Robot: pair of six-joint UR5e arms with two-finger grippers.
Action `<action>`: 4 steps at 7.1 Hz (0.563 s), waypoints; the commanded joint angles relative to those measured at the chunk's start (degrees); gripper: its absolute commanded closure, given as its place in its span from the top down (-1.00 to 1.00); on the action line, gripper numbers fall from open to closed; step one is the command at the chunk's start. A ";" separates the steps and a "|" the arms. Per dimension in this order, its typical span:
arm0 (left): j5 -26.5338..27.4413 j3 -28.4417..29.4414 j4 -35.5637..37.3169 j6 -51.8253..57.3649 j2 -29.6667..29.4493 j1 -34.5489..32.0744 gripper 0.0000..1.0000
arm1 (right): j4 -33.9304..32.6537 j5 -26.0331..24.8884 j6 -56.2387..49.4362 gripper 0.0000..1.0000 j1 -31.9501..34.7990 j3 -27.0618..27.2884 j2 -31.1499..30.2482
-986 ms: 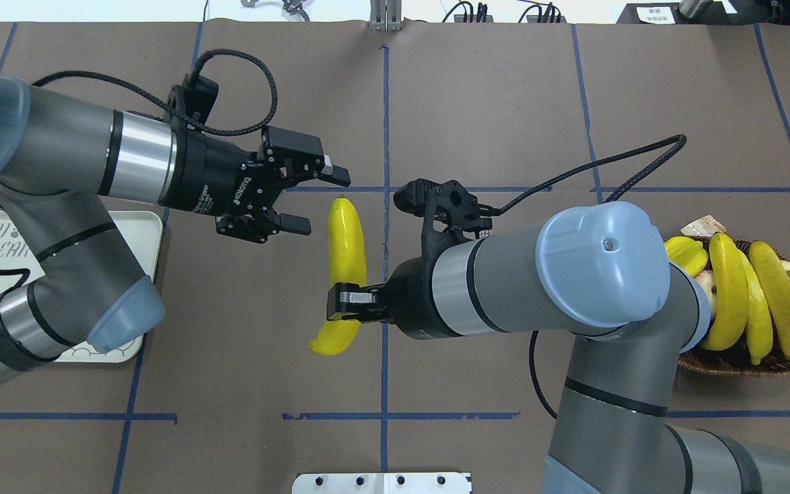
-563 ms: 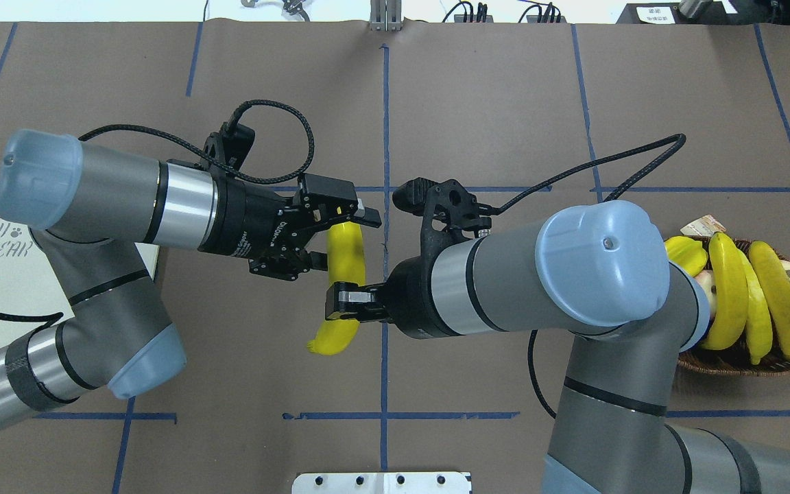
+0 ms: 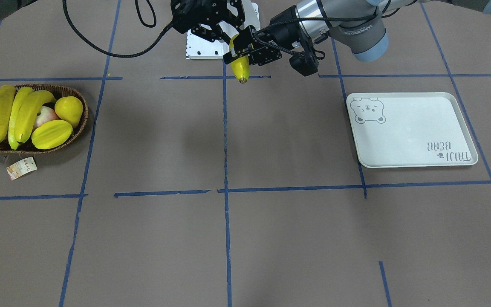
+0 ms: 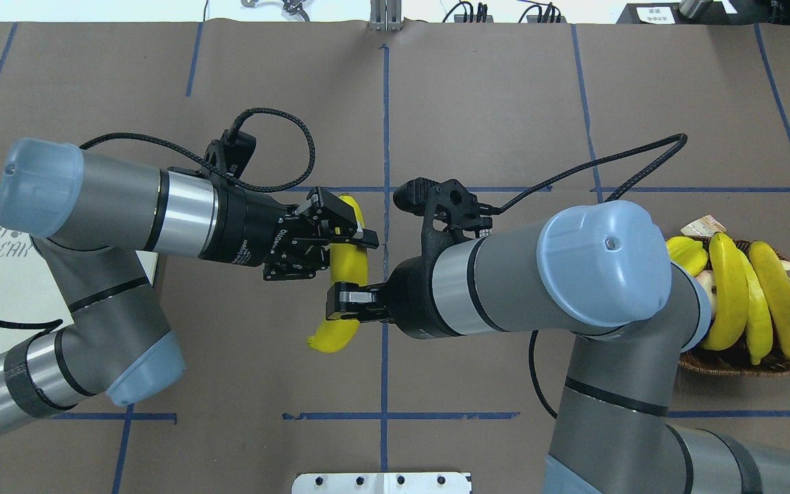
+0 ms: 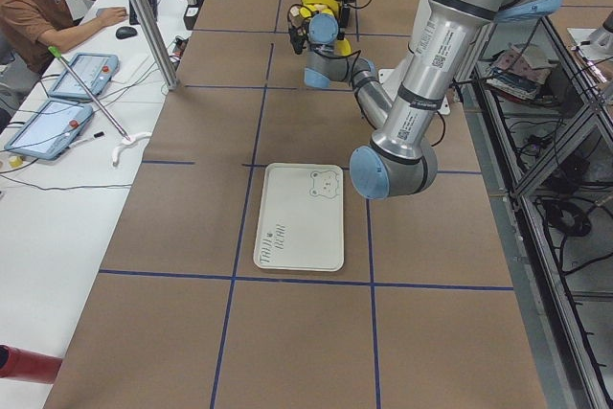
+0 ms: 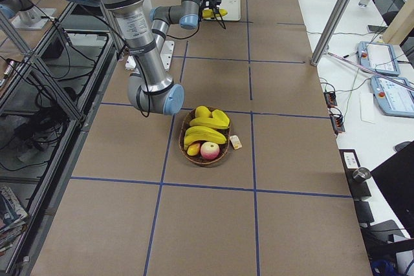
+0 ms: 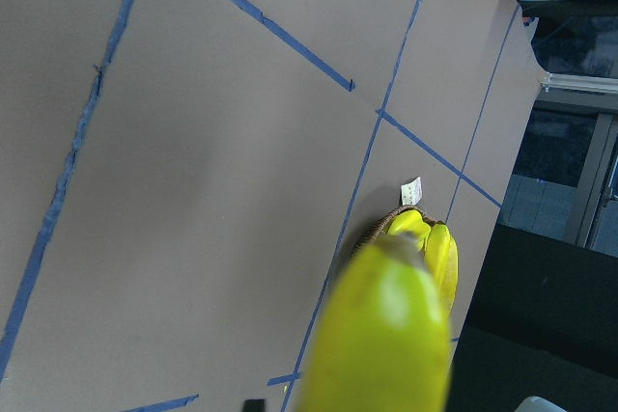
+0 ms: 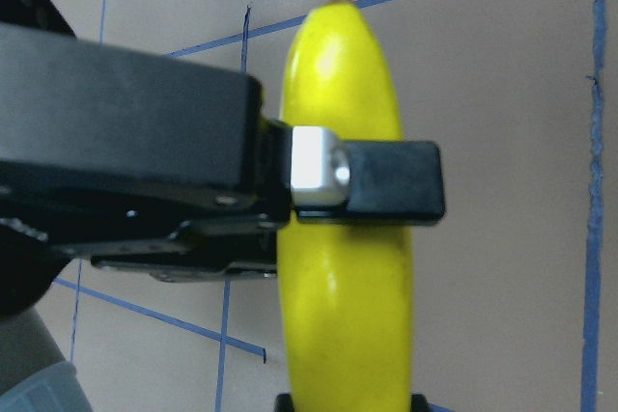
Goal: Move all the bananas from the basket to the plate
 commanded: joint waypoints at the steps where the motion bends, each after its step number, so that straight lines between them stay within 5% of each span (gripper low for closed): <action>1: -0.19 0.09 -0.04 0.26 0.38 0.03 -1.00 | -0.01 -0.02 -0.06 0.35 0.26 0.20 0.07; 2: -0.19 0.09 -0.04 0.27 0.38 0.03 -1.00 | 0.08 -0.02 0.20 0.98 0.26 0.55 0.07; 4: -0.28 0.70 0.92 0.35 0.38 -0.32 -1.00 | -0.01 -0.02 0.21 0.99 0.44 1.60 -0.01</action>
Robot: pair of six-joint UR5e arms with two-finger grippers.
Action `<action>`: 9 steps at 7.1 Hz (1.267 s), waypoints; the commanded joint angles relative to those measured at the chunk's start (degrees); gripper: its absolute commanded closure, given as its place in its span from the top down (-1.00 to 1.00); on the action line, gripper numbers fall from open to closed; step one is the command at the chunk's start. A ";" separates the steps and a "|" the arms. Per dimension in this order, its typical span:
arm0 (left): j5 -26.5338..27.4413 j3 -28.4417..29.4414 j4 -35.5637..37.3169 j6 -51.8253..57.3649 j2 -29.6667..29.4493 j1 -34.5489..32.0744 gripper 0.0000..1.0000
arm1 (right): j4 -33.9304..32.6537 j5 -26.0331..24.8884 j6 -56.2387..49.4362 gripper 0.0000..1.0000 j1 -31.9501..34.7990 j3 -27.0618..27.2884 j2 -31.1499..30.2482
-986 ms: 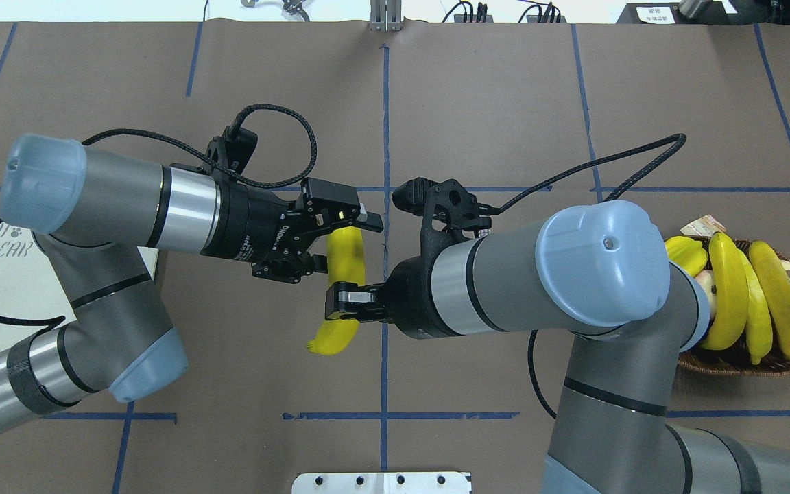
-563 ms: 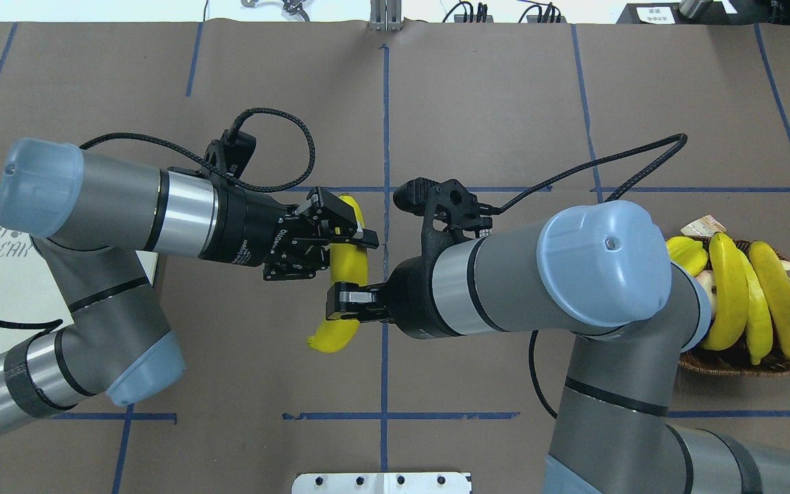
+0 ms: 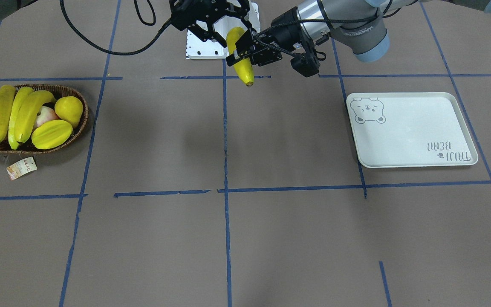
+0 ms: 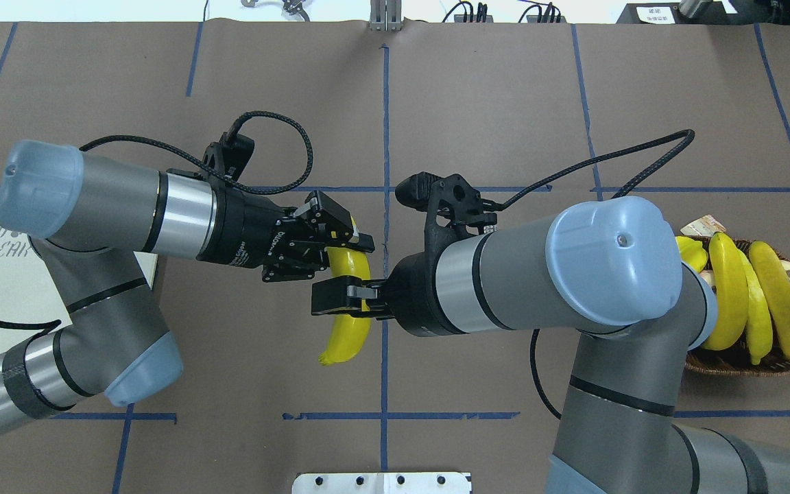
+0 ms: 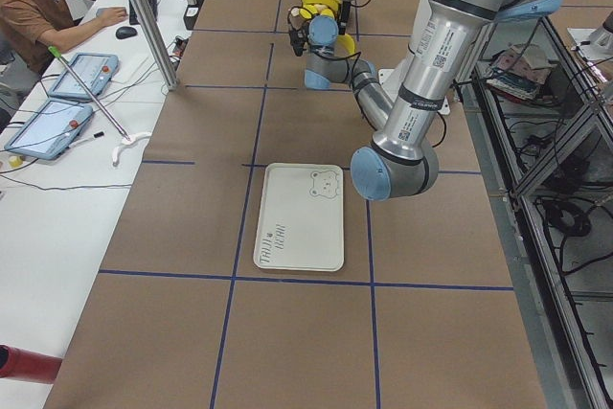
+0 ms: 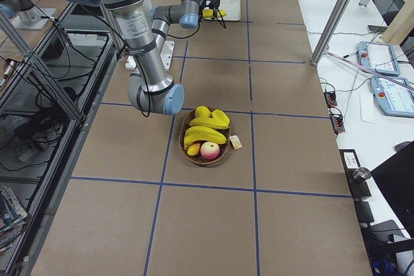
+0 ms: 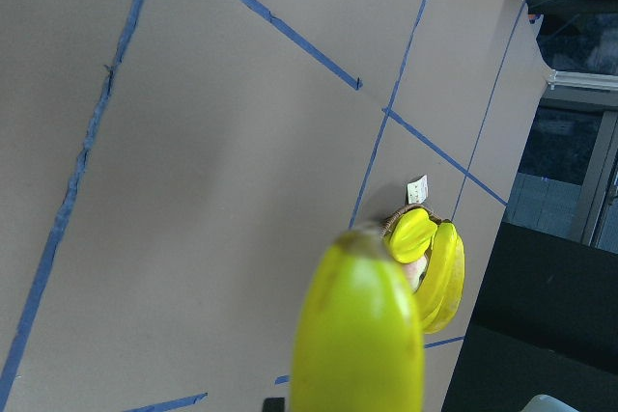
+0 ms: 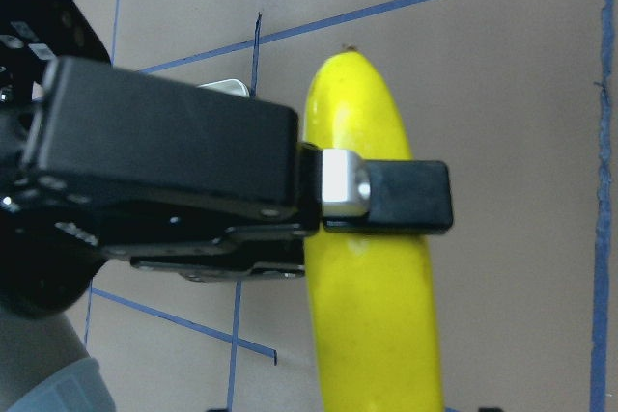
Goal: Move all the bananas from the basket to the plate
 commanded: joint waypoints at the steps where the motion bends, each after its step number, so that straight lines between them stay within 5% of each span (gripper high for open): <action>1: -0.21 1.15 2.70 0.68 1.23 -1.73 -1.00 | -0.15 0.00 -0.15 0.99 1.34 1.44 -0.16; 4: -4.08 -1.47 27.01 21.36 5.08 -10.32 -1.00 | -0.85 0.00 -0.15 0.99 6.00 2.59 -3.04; 7: -3.73 -1.84 28.04 46.75 27.19 -19.38 -1.00 | -0.85 0.00 -0.15 0.99 8.12 2.51 -5.69; 9: -3.64 1.66 28.21 51.30 31.02 -22.92 -1.00 | -0.85 -0.09 -0.15 0.99 8.21 2.24 -6.04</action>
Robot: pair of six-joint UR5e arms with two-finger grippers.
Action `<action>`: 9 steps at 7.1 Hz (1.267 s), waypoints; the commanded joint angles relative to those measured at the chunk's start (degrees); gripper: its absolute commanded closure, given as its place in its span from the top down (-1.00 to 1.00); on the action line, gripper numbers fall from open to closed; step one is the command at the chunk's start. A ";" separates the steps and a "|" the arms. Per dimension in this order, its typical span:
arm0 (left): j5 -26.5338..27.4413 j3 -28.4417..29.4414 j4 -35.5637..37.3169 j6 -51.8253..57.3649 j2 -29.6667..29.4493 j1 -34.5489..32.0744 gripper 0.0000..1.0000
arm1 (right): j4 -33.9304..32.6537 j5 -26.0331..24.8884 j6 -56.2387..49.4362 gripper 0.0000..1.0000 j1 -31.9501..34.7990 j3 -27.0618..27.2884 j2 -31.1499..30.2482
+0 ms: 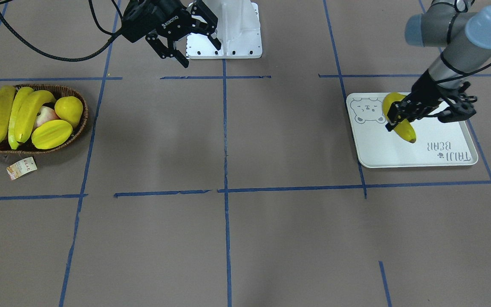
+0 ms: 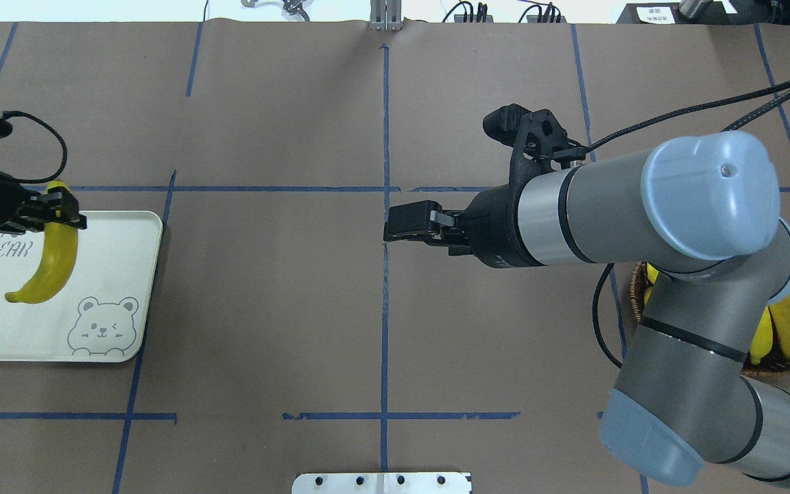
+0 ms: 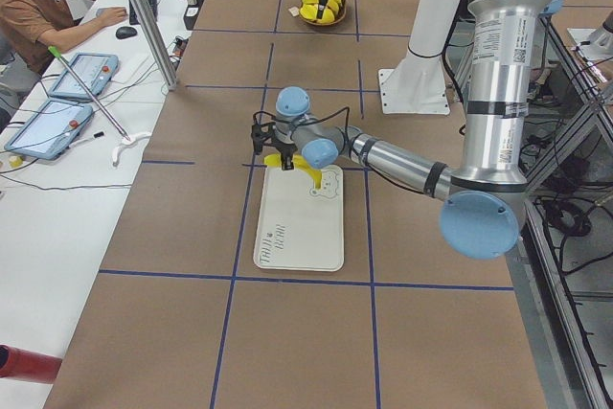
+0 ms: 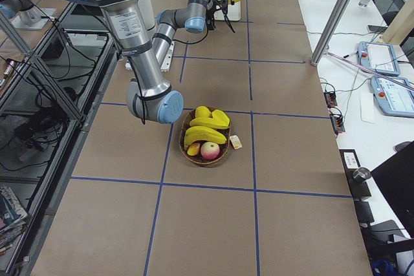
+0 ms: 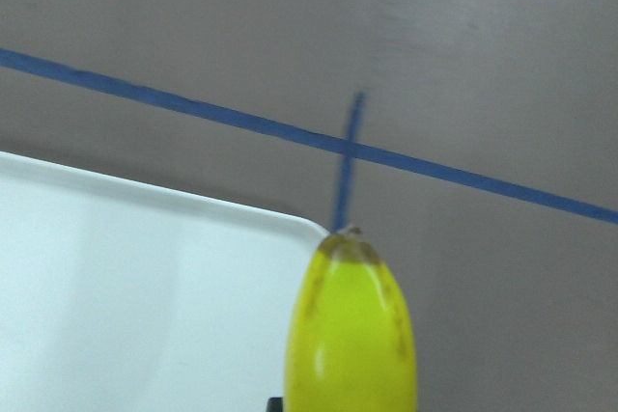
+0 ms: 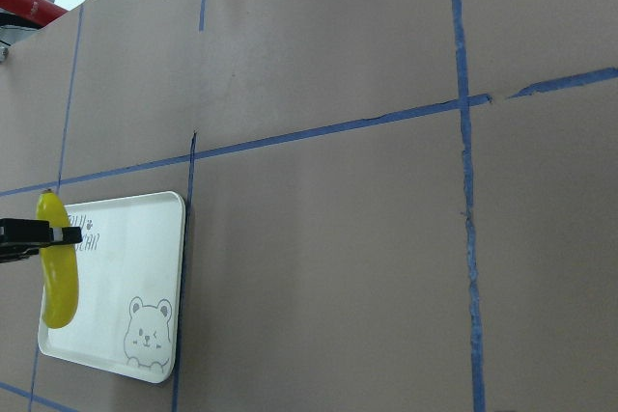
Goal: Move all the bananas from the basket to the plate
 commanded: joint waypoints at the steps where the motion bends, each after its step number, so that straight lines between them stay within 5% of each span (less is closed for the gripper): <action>1: 0.18 4.95 0.01 3.09 2.71 -1.80 -1.00 | 0.01 -0.64 0.00 0.99 0.00 -0.29 -0.43; 8: 6.33 11.74 -0.34 7.13 4.03 -2.33 -1.00 | 0.27 -1.70 0.00 0.99 -0.35 -0.73 -0.26; 9: 6.33 11.84 -0.43 7.14 4.20 -2.50 0.01 | 0.27 -1.61 0.00 0.99 -0.35 -0.73 -0.26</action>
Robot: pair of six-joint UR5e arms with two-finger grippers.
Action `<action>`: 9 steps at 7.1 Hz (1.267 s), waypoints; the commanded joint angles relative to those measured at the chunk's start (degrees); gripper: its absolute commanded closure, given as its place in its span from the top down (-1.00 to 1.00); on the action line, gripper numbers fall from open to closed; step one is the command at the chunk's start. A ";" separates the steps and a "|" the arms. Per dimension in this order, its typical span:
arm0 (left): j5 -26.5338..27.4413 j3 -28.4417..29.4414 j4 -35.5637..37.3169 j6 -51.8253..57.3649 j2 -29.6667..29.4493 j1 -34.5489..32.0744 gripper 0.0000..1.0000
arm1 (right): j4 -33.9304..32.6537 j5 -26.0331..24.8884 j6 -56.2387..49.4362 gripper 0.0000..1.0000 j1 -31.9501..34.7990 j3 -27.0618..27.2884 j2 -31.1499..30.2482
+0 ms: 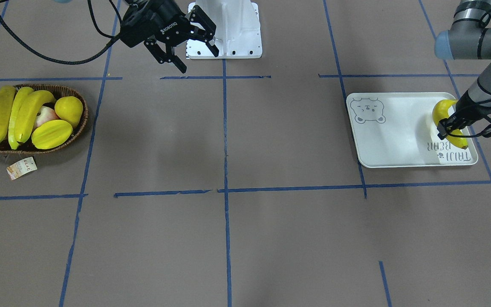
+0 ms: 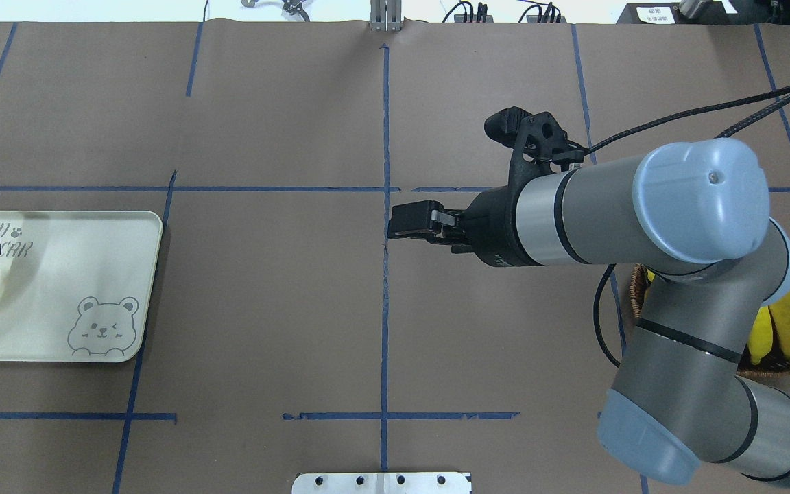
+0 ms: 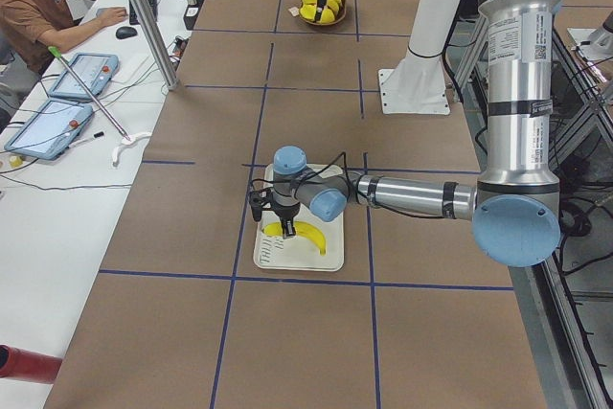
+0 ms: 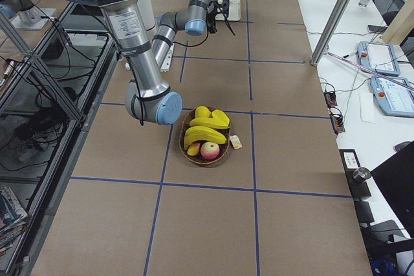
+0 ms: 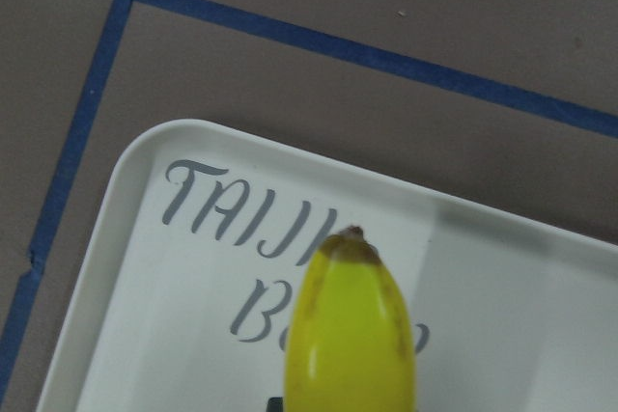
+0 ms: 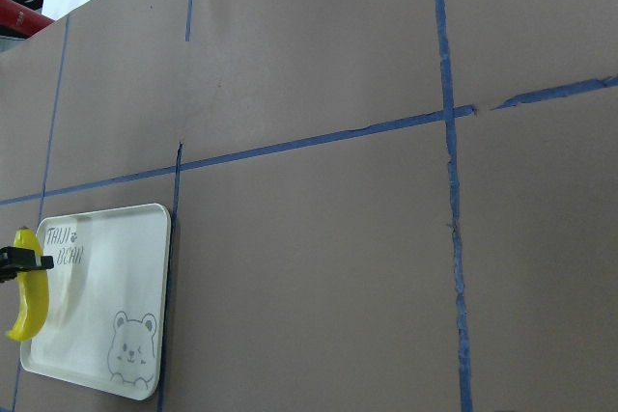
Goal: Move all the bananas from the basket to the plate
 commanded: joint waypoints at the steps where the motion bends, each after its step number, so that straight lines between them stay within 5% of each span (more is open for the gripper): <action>1: 0.39 0.11 -0.63 0.59 1.27 -0.30 0.99 | 0.06 -0.03 -0.01 0.99 -0.02 -0.07 0.02; 5: -3.37 -7.43 1.64 -0.19 0.23 -4.67 1.00 | -0.38 0.85 -0.97 0.99 3.57 2.03 -7.25; 9: -3.39 -19.22 15.09 -0.37 -1.53 -5.39 1.00 | -2.12 0.77 -5.54 0.99 7.71 8.97 -31.65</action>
